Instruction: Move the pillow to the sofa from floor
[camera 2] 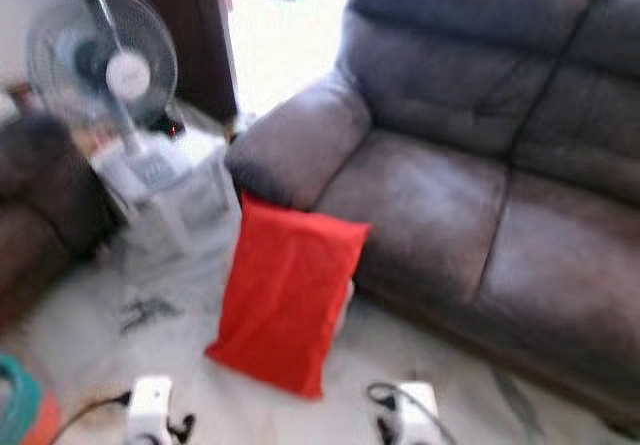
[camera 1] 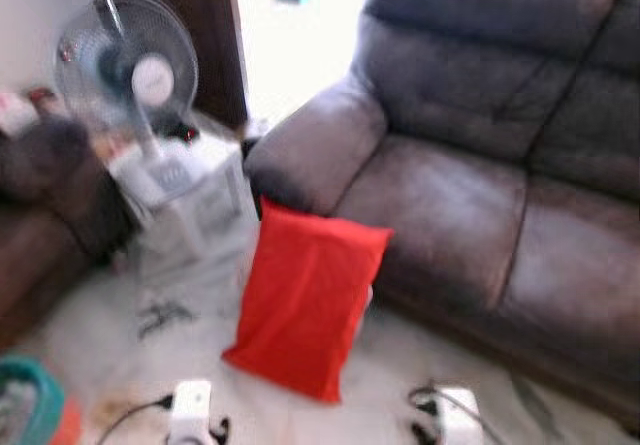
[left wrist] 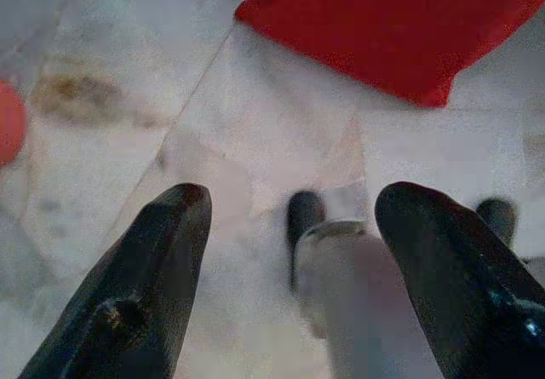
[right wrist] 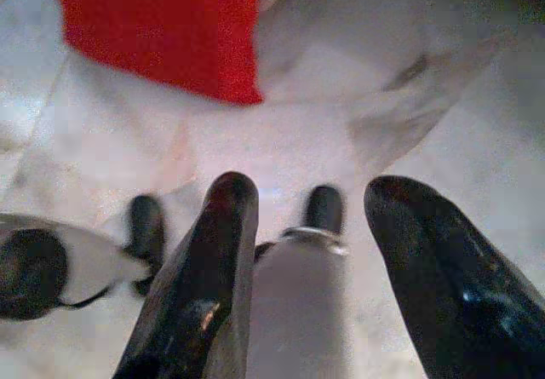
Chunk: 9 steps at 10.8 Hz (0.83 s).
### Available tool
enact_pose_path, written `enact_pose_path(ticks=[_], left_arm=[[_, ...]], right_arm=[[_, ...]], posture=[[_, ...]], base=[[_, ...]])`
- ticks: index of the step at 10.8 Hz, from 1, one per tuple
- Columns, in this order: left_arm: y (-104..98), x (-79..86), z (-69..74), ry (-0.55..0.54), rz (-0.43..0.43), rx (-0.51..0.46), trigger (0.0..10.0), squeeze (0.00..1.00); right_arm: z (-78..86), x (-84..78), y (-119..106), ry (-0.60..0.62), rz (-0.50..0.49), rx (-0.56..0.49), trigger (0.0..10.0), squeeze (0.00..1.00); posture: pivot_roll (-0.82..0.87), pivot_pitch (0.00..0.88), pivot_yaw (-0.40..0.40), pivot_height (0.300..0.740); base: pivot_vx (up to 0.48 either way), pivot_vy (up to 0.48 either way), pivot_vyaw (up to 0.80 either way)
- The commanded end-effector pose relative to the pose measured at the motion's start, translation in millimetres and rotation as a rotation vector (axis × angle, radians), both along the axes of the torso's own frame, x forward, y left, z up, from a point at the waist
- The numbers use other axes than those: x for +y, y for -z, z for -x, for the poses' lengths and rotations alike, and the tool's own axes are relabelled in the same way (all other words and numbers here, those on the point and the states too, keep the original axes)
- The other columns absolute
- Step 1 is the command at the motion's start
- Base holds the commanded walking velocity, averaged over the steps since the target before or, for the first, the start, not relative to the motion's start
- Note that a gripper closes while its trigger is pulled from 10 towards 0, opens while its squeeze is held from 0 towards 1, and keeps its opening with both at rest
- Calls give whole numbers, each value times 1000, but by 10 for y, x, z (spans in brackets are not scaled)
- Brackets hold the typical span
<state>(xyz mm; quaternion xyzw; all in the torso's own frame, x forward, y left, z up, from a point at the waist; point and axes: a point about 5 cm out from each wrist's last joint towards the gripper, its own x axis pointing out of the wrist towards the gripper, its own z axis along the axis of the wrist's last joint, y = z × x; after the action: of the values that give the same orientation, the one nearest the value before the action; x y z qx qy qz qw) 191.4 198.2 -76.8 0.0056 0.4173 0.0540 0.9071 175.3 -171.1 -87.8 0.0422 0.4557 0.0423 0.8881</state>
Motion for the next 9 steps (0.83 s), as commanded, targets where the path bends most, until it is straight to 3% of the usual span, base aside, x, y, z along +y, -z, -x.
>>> enact_pose_path(ticks=[1, 3, 4, 6, 8, 9], left_arm=[[25, 4, 46, -9, -1, 20, 10000, 0], [-1, 169, 60, -20, -12, 11, 10000, 0], [10, 272, 134, -28, -17, 20, 10000, 0], [32, 337, 219, -35, -20, 35, 10000, 0], [80, 157, 240, -19, -7, 44, 10000, 0], [82, 26, 186, -8, 0, 40, 10000, 0]], right_arm=[[17, -53, 3, 17, 6, 4, 10000, 0], [12, -72, -1, 21, 7, 4, 10000, 0], [29, -77, 7, 24, 8, 9, 10000, 0], [69, -73, 25, 23, 5, 20, 10000, 0], [77, -79, 26, 26, 6, 14, 10000, 0], [69, -79, 22, 24, 7, 12, 10000, 0]], posture=[[79, 123, 0, 740], [80, 124, 0, 740], [80, 126, 1, 740], [81, 124, 3, 740], [84, 116, 4, 740], [81, 108, 5, 740]], base=[[0, 326, 0], [0, 330, 0], [0, 330, 0], [0, 326, -516], [0, 328, 0], [0, 330, 0]])
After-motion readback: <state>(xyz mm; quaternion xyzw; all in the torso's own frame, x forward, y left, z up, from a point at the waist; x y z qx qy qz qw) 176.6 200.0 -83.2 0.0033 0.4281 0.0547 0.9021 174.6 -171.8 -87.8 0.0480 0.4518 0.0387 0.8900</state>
